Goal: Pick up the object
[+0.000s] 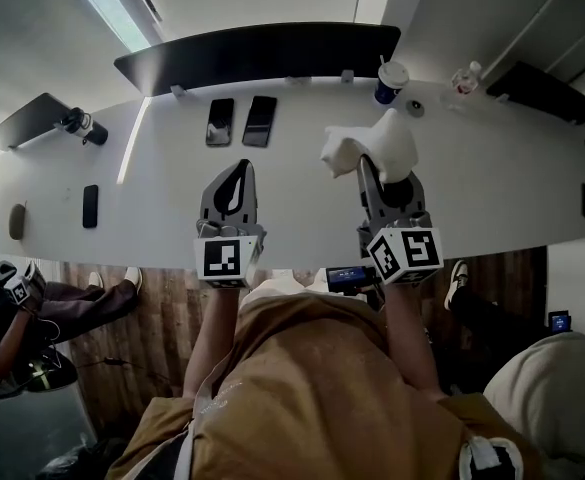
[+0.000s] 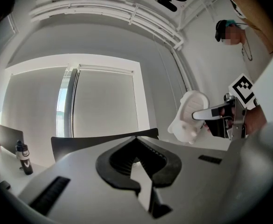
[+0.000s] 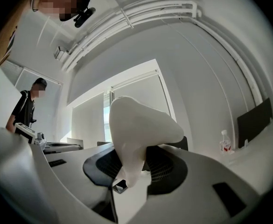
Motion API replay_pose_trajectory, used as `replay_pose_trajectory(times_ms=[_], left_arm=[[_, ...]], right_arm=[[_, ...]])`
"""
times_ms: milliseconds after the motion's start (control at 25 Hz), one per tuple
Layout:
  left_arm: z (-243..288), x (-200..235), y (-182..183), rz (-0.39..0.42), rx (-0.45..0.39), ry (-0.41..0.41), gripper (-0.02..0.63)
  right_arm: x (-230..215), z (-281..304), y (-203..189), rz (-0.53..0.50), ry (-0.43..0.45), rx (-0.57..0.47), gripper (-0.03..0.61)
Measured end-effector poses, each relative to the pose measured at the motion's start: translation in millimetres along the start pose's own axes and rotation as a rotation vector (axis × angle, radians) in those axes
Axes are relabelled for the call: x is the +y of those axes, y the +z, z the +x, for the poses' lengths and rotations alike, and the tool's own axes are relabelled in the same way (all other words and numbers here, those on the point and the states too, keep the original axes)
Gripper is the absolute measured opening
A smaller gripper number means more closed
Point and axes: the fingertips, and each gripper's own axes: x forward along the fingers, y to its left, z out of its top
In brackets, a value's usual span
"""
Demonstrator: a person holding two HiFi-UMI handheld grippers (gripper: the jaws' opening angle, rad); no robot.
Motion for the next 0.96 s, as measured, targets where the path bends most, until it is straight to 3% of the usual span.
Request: replay_pose_trajectory(times_ms=[960], left_arm=[[1,11,0,-0.006,-0.014,0.045,0.008]], right_arm=[[1,2,-2,-0.017,0.019,0.006,0.15]])
